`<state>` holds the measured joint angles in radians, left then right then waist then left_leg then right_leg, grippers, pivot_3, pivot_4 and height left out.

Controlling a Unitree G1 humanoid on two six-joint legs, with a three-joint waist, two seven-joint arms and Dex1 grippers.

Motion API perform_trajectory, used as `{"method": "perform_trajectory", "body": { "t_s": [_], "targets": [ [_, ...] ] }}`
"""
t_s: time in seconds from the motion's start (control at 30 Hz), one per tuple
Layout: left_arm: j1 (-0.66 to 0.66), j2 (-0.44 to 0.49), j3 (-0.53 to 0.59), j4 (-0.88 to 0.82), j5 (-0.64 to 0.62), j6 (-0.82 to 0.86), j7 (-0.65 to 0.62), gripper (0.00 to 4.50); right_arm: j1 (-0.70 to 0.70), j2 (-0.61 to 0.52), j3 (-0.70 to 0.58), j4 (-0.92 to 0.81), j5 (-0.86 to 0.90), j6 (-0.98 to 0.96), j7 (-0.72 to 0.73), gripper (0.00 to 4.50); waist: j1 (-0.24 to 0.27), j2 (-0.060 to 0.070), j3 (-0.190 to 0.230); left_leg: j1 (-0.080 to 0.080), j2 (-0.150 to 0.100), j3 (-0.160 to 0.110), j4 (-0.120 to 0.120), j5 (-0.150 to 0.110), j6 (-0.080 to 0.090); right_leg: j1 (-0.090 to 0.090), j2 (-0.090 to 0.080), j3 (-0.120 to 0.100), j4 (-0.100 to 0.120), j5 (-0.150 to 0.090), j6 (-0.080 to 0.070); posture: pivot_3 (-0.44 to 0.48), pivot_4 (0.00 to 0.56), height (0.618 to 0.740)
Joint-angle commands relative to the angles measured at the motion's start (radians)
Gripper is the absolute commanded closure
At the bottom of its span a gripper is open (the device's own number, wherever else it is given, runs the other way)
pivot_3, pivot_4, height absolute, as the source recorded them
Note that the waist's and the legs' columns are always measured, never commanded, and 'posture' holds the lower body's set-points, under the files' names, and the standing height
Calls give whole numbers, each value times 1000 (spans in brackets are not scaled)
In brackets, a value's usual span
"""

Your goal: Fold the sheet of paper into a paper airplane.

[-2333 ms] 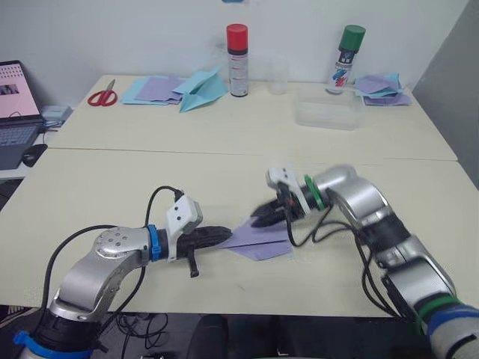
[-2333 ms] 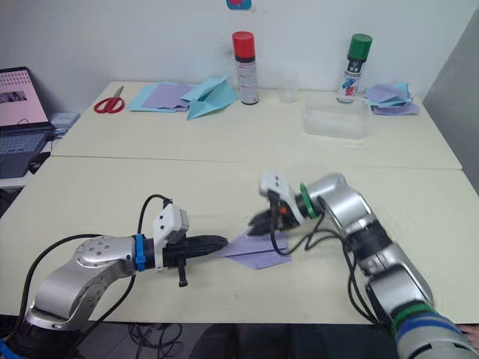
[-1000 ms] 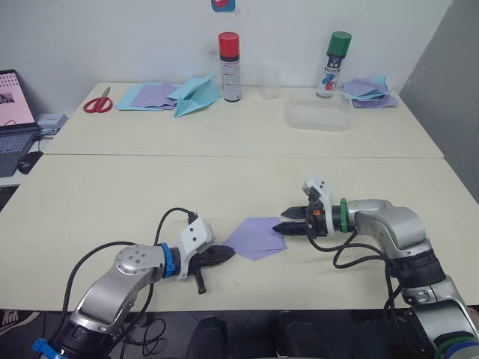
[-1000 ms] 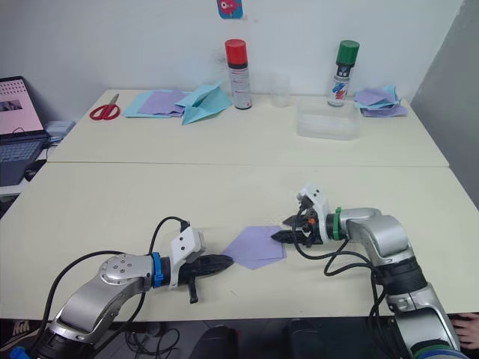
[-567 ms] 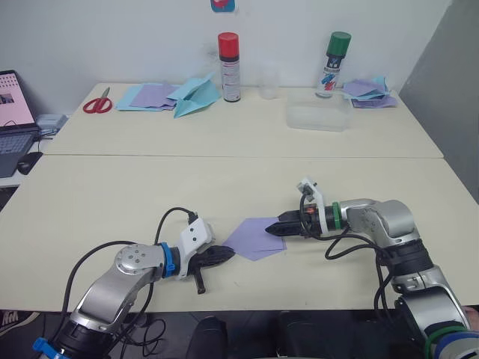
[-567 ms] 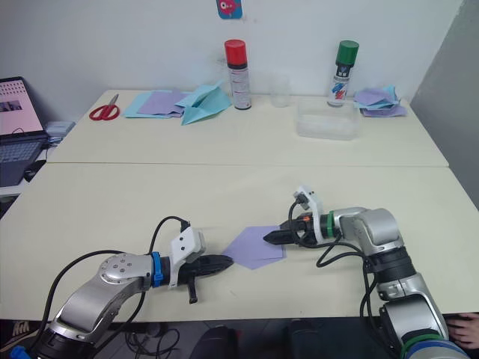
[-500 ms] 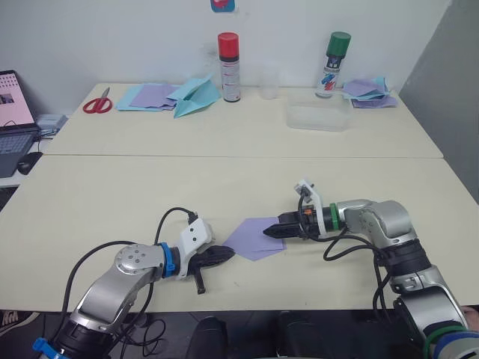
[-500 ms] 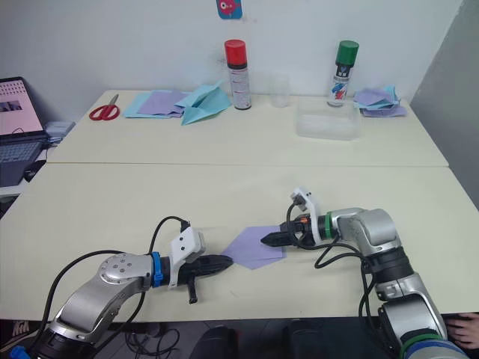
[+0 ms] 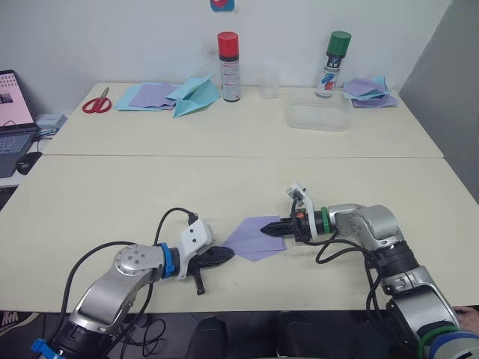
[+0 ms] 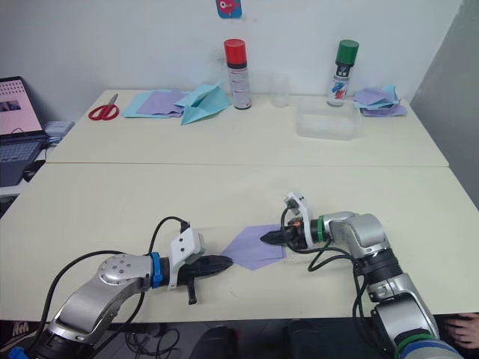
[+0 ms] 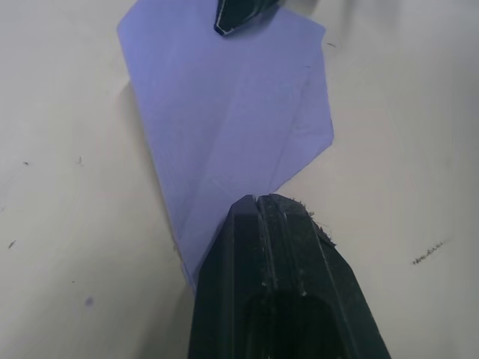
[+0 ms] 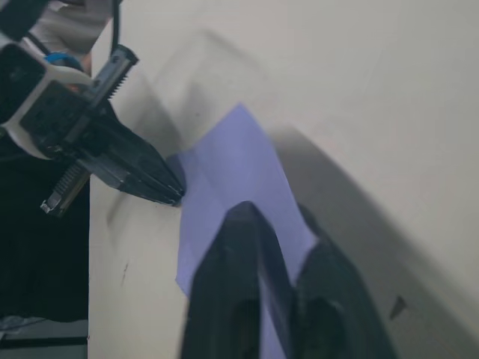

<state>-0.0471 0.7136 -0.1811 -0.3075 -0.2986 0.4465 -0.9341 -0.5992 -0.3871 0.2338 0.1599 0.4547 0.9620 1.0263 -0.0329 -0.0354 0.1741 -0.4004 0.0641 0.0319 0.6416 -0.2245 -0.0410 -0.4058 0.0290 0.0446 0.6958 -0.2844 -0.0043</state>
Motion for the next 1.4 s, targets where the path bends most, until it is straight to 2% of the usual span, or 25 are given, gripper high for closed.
{"method": "perform_trajectory", "body": {
  "t_s": [0.03, 0.2, 0.6, 0.93, 1.4],
  "targets": [
    [27, 20, -38, 19, 28, 14, -21, 4500, 22, -14, 15, -84, -16, -113, 28, 4481, 0, 0, 0, 0, 0, 0, 0, 0, 0, 0, 0, 0, 0, 0, 0, 0, 150, 740],
    [38, 34, -30, 22, 28, 9, -31, 4500, 98, -87, 116, -175, -135, -416, 117, 4481, 0, 0, 0, 0, 0, 0, -2, 0, 0, 0, 0, 0, -2, 0, 0, 0, 150, 740],
    [29, 37, -35, 26, 29, 12, -31, 4500, 136, -48, 135, 30, -321, -1069, 144, 4481, 0, 0, 0, 1, 0, 0, -5, 0, 0, 0, 0, 0, -4, 0, 0, 0, 150, 740],
    [22, 45, -30, 35, 28, 14, -39, 4500, 133, -79, 140, 97, -330, -1251, 247, 4481, 0, 0, 0, 1, 1, 0, -5, 0, 0, 0, 0, 0, -4, -1, -1, 0, 150, 740],
    [35, 66, -16, 39, 24, 11, -51, 4500, 118, -82, 171, 269, -425, -1649, 256, 4481, 0, 0, 0, 2, 1, 1, -5, 0, 0, 1, 0, 1, -4, -1, -1, 0, 150, 740]
  ]
}}
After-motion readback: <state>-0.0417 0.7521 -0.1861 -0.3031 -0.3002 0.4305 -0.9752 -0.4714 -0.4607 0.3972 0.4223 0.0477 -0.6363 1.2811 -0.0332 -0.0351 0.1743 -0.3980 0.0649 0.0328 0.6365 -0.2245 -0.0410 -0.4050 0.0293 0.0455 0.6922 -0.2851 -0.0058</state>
